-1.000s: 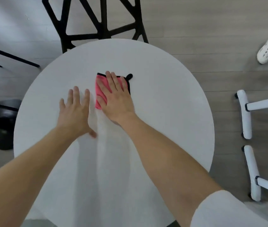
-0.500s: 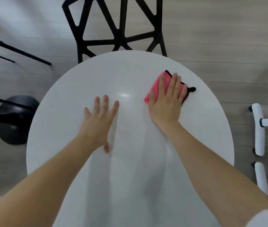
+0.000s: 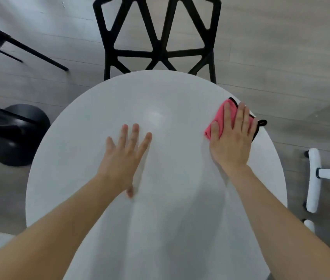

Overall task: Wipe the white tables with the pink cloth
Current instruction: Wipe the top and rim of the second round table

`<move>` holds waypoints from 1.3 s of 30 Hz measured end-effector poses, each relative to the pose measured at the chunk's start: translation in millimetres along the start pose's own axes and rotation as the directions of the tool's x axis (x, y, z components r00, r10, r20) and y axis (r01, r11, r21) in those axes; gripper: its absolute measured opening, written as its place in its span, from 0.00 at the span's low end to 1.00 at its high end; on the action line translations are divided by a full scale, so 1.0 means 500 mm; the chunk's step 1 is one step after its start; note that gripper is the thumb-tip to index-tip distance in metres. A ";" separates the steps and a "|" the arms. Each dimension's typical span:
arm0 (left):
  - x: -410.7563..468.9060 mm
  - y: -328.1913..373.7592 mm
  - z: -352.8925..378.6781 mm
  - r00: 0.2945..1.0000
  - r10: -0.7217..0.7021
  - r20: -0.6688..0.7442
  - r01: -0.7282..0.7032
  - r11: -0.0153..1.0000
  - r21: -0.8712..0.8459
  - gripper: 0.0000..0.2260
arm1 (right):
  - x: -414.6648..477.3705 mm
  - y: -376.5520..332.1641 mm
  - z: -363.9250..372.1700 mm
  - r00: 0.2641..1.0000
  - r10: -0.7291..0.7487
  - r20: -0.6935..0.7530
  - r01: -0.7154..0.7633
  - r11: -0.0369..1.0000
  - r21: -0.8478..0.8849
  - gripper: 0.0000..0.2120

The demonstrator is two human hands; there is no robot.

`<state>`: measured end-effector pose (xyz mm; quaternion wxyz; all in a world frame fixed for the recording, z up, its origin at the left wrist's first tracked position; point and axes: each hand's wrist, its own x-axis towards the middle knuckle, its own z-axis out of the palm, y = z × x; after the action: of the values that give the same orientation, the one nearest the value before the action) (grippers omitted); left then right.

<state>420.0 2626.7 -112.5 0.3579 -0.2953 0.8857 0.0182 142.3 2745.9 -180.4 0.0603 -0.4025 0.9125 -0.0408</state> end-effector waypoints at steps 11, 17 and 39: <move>0.003 0.005 -0.001 0.999 -0.005 0.051 0.004 1.000 0.017 0.82 | 0.172 -0.508 0.047 0.864 -0.503 0.031 0.502 0.864 0.040 0.34; -0.006 0.005 -0.008 1.000 0.001 0.021 -0.001 1.000 0.007 0.83 | 0.112 -0.116 0.009 0.974 -0.221 -0.043 0.223 0.973 0.061 0.33; -0.003 0.010 -0.015 0.999 0.009 0.033 -0.010 0.999 0.050 0.84 | 0.044 -0.004 -0.005 0.981 -0.184 -0.059 0.187 0.981 0.047 0.35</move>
<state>413.6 2629.7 -107.0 0.3797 -0.2816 0.8812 0.0024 128.6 2728.3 -179.5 0.0418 -0.4828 0.8710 -0.0810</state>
